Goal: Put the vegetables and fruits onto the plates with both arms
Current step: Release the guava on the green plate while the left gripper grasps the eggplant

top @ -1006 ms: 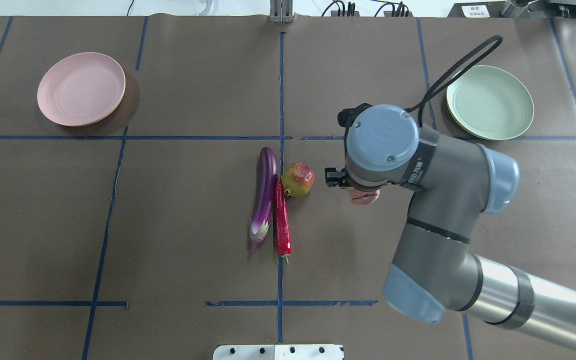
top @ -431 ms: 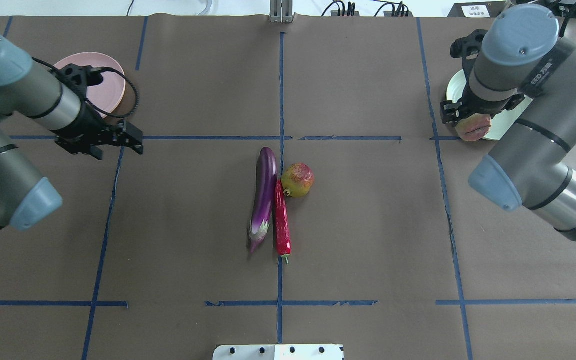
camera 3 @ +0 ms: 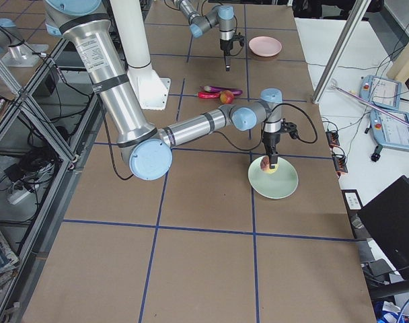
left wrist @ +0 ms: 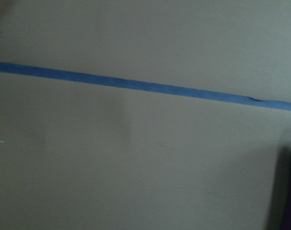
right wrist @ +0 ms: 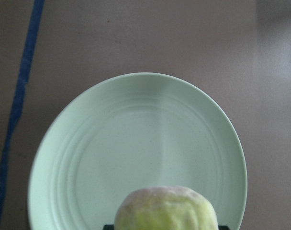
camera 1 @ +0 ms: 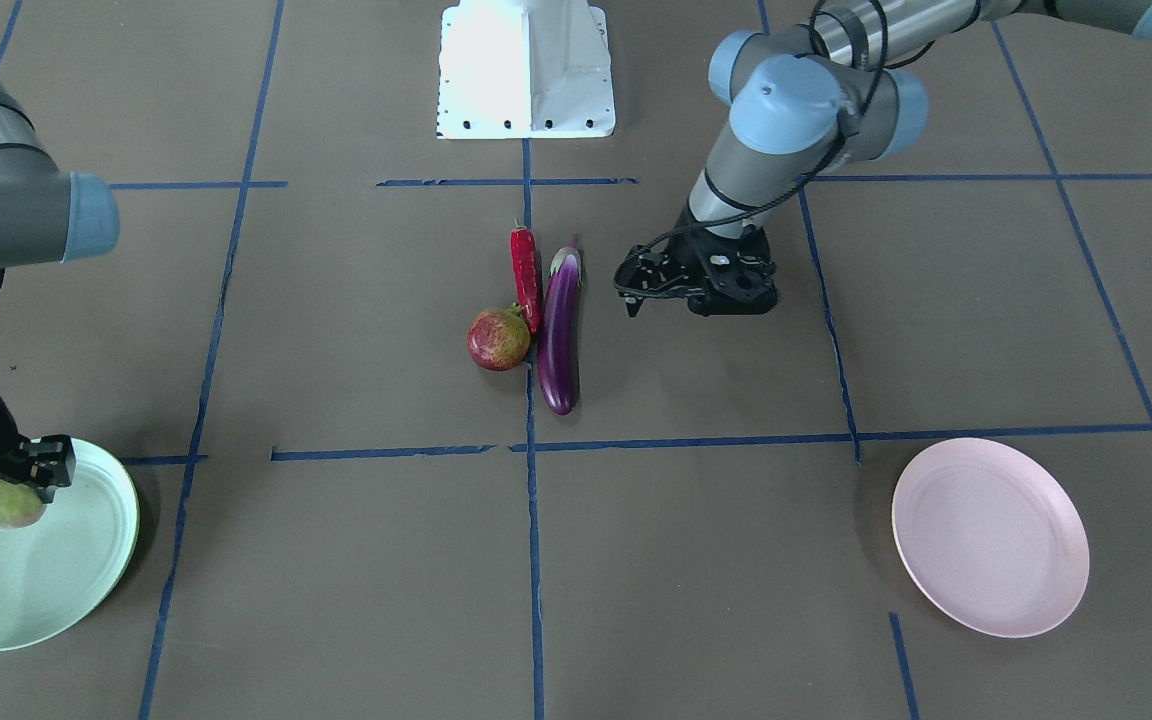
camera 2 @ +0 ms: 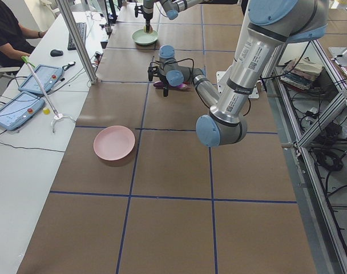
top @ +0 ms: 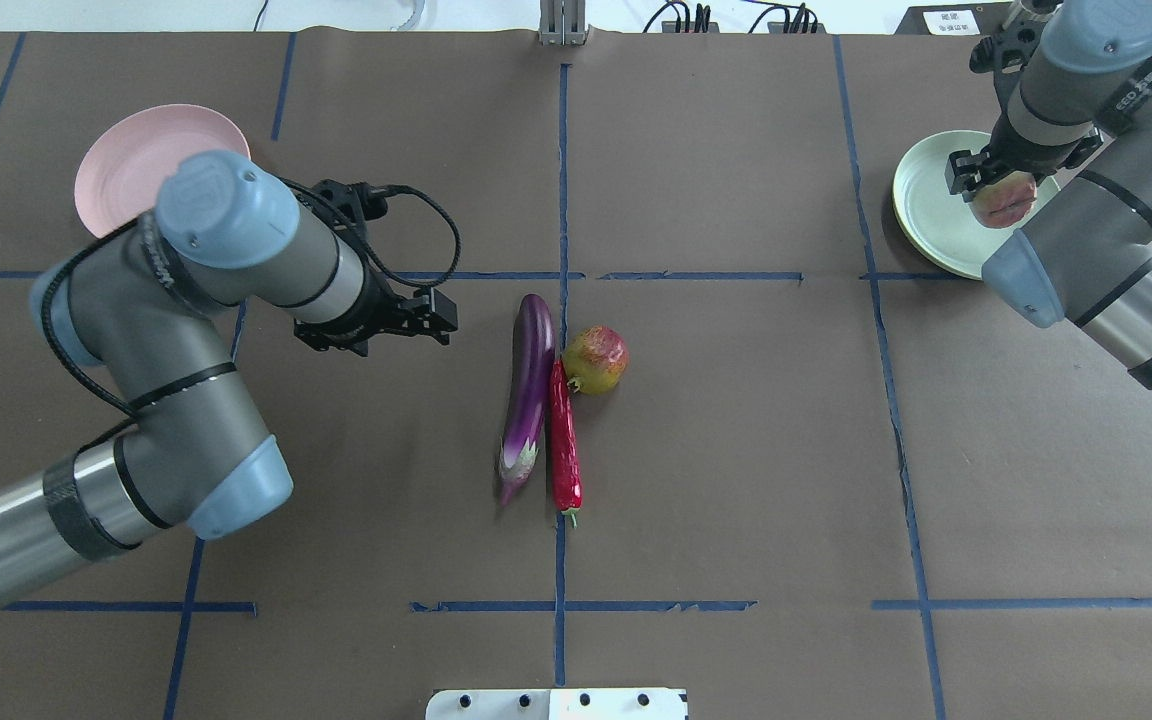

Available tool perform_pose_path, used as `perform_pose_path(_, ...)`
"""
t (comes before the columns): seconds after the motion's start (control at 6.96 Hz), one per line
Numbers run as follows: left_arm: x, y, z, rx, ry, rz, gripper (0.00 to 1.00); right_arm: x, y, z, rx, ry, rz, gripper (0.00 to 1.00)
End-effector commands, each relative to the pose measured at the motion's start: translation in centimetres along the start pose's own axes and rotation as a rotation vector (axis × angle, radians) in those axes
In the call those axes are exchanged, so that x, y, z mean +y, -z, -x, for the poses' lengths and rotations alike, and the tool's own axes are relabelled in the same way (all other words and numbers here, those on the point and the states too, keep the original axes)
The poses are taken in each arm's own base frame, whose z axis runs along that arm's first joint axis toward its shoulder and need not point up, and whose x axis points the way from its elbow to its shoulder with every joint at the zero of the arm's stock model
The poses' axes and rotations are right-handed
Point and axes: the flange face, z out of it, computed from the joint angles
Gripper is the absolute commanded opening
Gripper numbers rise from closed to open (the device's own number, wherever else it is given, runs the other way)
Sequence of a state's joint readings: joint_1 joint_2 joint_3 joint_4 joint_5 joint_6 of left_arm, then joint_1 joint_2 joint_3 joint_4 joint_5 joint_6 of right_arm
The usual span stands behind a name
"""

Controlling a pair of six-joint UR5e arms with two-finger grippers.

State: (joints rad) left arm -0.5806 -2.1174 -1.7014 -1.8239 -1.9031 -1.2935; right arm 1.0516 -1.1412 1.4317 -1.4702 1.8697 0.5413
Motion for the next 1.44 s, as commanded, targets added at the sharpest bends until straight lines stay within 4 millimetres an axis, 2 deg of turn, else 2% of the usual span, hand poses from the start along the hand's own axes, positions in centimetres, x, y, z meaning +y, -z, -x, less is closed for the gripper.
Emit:
perform_pose_path(0.0, 5.2, -2.8, -3.2, -0.014, -0.063, -0.052, 1.00, -0.9, -1.5, -2.0, -0.012, 0.044, -0.013, 1.00)
perform_pose_path(0.14, 7.1, -3.7, -5.3, -0.002, -0.214, -0.029, 1.00, -0.7, -1.3, -1.8, -0.043, 0.046, -0.001, 1.00)
perform_pose_path(0.29, 7.1, -3.8, -5.4, -0.003, -0.350, -0.026, 0.99, -0.6, -1.2, -1.6, -0.056, 0.046, 0.001, 1.00)
perform_pose_path(0.43, 7.5, -3.9, -5.6, 0.001, -0.389, -0.020, 0.96, -0.2, -1.2, -1.8, -0.057, 0.049, -0.001, 1.00)
perform_pose_path(0.58, 8.8, -4.4, -6.5, 0.007, -0.403, -0.007, 0.85, 0.3, -0.9, -2.1, -0.058, 0.051, -0.006, 1.00)
perform_pose_path(0.86, 8.6, -5.9, -7.3, -0.008, -0.399, 0.001, 0.81, 0.7, 0.1, -1.8, -0.070, 0.055, -0.021, 1.00)
perform_pose_path(1.01, 9.0, -6.0, -7.5, 0.000, -0.397, 0.003, 0.79, 1.0, 1.4, -1.4, -0.087, 0.058, -0.041, 1.00)
perform_pose_path(1.29, 8.9, -6.0, -7.4, 0.002, -0.391, 0.002, 0.20, 2.4, 5.4, 2.6, -0.279, 0.089, -0.013, 1.00)
